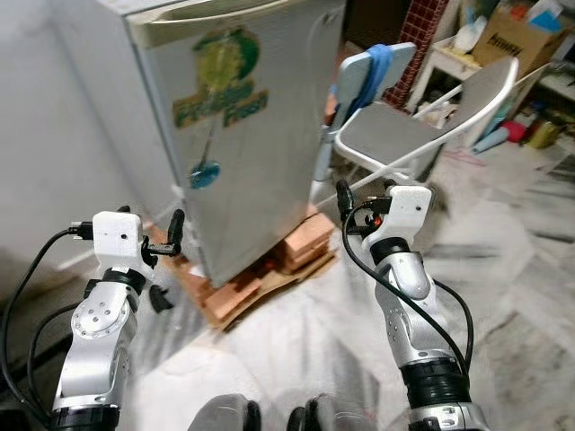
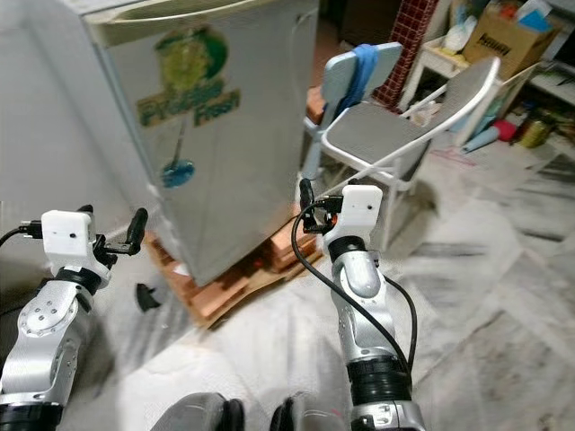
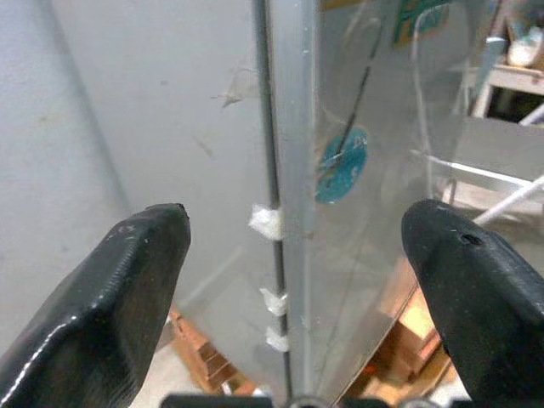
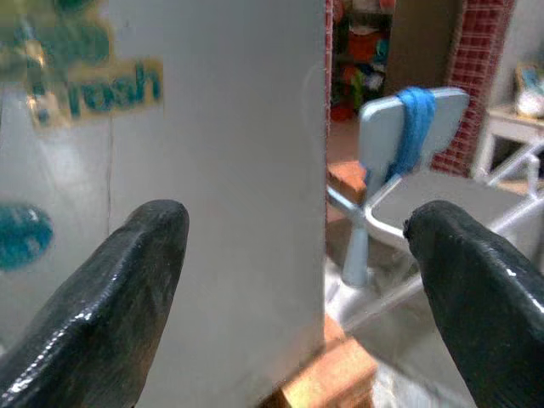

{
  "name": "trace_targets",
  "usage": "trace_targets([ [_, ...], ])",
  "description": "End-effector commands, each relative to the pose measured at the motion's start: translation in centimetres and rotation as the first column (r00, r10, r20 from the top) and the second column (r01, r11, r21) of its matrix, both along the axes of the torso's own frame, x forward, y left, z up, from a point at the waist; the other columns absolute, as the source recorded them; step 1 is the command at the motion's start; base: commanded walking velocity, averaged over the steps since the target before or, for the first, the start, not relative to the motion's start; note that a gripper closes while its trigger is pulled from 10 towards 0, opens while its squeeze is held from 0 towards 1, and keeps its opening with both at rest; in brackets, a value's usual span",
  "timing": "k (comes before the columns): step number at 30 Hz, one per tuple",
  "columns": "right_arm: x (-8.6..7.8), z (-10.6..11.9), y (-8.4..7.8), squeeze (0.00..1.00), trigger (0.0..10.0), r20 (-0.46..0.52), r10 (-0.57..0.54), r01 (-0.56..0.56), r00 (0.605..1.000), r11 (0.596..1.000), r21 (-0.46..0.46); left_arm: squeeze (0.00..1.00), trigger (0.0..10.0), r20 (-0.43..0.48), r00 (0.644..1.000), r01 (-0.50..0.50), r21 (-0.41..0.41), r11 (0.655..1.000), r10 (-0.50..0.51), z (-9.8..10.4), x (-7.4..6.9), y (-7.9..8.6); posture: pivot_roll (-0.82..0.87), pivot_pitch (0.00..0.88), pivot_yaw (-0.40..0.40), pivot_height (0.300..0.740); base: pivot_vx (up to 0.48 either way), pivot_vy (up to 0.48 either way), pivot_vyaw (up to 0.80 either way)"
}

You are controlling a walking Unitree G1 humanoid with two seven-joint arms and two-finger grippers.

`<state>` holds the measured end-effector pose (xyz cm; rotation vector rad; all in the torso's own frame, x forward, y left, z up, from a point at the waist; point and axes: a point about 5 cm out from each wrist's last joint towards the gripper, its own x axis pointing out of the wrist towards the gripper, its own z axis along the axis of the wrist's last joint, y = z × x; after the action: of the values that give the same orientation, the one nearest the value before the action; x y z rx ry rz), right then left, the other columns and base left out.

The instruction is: Restocking fridge

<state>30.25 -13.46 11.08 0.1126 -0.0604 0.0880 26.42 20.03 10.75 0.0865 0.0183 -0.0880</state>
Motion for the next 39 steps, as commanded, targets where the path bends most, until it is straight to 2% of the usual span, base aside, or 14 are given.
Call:
trace_targets([
  [1, 0.2, 0.7, 0.3, 0.00, 10.0, 0.032, 0.001, -0.001, 1.000, 1.000, -0.001, 0.00, 10.0, 0.006, 1.000, 0.012, 0.015, 1.000, -0.012, 0.4, 0.2, 0.5, 0.11, 0.082, -0.030, 0.740, 0.000, 0.480, 0.00],
  [4, 0.3, 1.0, 0.2, 0.00, 10.0, 0.043, 0.000, 0.001, 0.999, 1.000, -0.011, 0.00, 10.0, 0.012, 1.000, 0.021, 0.015, 1.000, -0.021, 0.6, 0.5, 0.8, 0.11, 0.081, -0.027, 0.740, 0.000, 0.456, -0.19],
  [11, 0.6, 1.6, 0.3, 0.00, 10.0, 0.059, -0.003, 0.004, 0.998, 1.000, -0.012, 0.00, 10.0, 0.021, 0.998, 0.063, 0.021, 0.998, -0.064, 0.7, 0.5, 0.1, 0.11, 0.092, -0.021, 0.740, 0.349, 0.325, -0.80],
  [14, 0.7, 2.0, 0.5, 0.00, 10.0, 0.080, 0.014, -0.011, 0.997, 0.999, -0.037, 0.00, 10.0, 0.036, 0.996, 0.086, -0.004, 0.996, -0.086, 1.0, 0.5, -0.3, 0.12, 0.106, -0.021, 0.740, 0.392, 0.276, -0.67],
  [18, 0.5, 1.9, 1.1, 0.00, 10.0, 0.081, 0.035, -0.031, 0.996, 0.999, -0.042, 0.00, 10.0, 0.019, 0.996, 0.086, -0.038, 0.996, -0.086, 0.5, -0.1, -0.7, 0.12, 0.110, -0.026, 0.740, 0.292, 0.000, -0.12],
  [24, 0.3, 1.7, 1.1, 0.00, 10.0, 0.069, 0.043, -0.039, 0.997, 0.998, -0.050, 0.00, 10.0, 0.023, 0.997, 0.078, -0.028, 0.997, -0.077, 0.4, -0.3, -0.4, 0.13, 0.108, -0.037, 0.740, 0.000, 0.000, -0.15],
  [39, -0.5, 1.0, 0.5, 0.00, 10.0, 0.039, 0.054, -0.052, 0.998, 0.997, -0.054, 0.00, 10.0, 0.019, 0.997, 0.078, -0.029, 0.997, -0.078, 0.3, -0.5, -0.4, 0.12, 0.105, -0.047, 0.740, 0.000, 0.000, -0.80],
])
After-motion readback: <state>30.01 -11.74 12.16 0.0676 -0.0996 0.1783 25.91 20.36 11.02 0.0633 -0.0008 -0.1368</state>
